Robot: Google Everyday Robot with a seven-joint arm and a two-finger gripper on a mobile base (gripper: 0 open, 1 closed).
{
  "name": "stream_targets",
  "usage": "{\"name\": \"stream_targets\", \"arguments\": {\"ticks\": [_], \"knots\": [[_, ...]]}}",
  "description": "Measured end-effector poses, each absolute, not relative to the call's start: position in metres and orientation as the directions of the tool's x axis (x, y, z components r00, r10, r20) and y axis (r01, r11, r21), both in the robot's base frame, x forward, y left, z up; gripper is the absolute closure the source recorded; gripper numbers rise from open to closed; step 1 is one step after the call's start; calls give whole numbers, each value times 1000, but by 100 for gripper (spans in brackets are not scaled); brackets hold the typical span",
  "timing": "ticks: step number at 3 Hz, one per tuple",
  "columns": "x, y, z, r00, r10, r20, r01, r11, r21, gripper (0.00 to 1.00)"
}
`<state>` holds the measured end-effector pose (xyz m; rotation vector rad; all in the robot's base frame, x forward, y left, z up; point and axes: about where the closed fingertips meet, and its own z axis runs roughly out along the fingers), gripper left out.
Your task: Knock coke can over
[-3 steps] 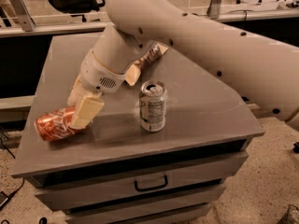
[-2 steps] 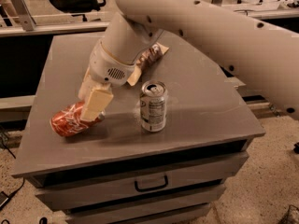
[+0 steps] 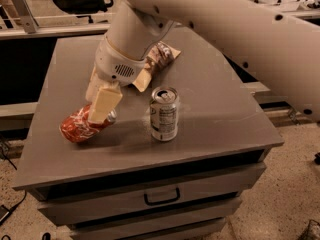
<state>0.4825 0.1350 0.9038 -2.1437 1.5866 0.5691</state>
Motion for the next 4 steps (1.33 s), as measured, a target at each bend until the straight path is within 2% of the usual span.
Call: {"name": "stream_targets", "arguments": {"ticks": [2, 3, 4], "knots": [[480, 137, 904, 274, -791, -547, -958, -272, -86, 13], [479, 138, 905, 276, -791, -546, -958, -274, -87, 0], [479, 138, 905, 276, -791, -546, -958, -275, -87, 0]]}}
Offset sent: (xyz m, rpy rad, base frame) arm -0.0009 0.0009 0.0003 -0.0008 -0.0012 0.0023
